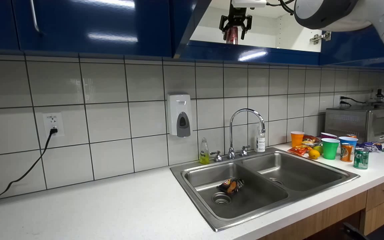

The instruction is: Take the soda can out of the sink and put it into the cupboard

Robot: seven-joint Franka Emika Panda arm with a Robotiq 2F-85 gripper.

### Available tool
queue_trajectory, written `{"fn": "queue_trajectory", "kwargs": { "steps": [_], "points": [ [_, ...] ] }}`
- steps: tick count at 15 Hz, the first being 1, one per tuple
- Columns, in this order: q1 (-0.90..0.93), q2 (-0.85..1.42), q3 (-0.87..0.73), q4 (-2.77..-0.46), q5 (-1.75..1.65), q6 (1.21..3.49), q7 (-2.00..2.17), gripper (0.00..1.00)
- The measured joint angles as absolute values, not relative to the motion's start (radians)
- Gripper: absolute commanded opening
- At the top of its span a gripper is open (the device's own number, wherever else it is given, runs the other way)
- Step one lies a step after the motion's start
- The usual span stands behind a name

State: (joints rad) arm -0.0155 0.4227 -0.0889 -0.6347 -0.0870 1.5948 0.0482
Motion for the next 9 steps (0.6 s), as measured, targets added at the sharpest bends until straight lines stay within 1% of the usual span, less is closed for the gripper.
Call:
{"fn": "queue_trajectory", "kwargs": {
  "steps": [9],
  "points": [
    [-0.004, 0.394, -0.086, -0.618, -0.057, 1.536, 0.034, 1.00]
  ]
}}
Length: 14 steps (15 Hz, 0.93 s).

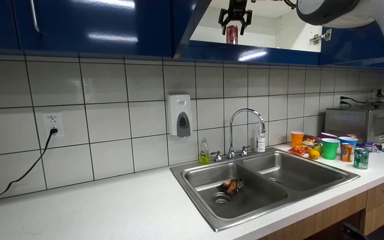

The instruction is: Take the soda can out of the sink and put it into the cupboard

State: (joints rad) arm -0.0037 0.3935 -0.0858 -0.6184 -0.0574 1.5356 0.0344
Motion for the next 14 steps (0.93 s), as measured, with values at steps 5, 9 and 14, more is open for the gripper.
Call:
{"fn": "queue_trajectory", "kwargs": {
  "steps": [5, 9, 14],
  "points": [
    [0.006, 0.358, -0.086, -0.620, -0.057, 1.483, 0.032, 1.00],
    [0.014, 0.336, -0.086, -0.630, -0.057, 1.455, 0.028, 1.00],
    [0.054, 0.290, -0.086, -0.675, -0.070, 1.452, 0.027, 1.00]
  ]
}}
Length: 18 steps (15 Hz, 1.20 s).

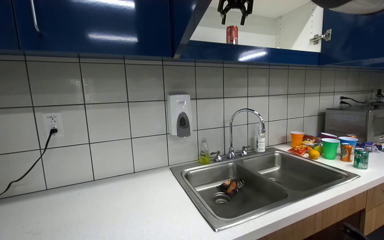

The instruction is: Take the soda can out of the sink and put it into the cupboard

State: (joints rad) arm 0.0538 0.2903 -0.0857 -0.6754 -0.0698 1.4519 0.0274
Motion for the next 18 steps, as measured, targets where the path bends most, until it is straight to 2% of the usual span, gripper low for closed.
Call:
{"fn": "queue_trajectory", "kwargs": {
  "steps": [7, 18],
  "points": [
    [0.118, 0.175, -0.086, -0.854, -0.119, 1.461, 0.037, 1.00],
    [0.161, -0.121, -0.084, -1.377, -0.159, 1.639, 0.109, 1.00]
  ]
}}
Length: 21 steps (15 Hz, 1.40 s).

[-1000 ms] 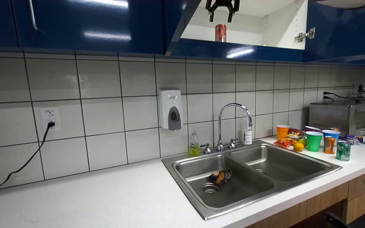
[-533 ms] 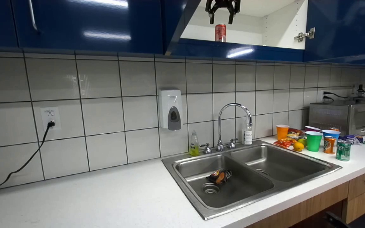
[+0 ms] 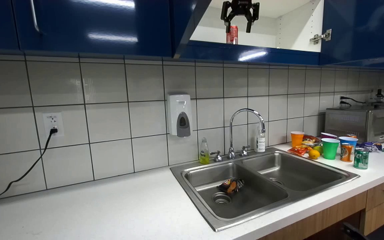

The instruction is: Take the soda can out of the sink and put it into the cupboard

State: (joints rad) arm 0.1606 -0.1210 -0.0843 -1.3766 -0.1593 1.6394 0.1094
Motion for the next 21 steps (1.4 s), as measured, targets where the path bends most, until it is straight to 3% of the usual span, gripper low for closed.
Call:
{"fn": "queue_trajectory", "kwargs": {
  "steps": [8, 21],
  "points": [
    [0.122, -0.295, -0.039, -1.688, -0.157, 1.738, 0.126, 1.00],
    [0.090, -0.388, -0.020, -1.918, -0.098, 1.766, 0.126, 1.00]
  ]
}}
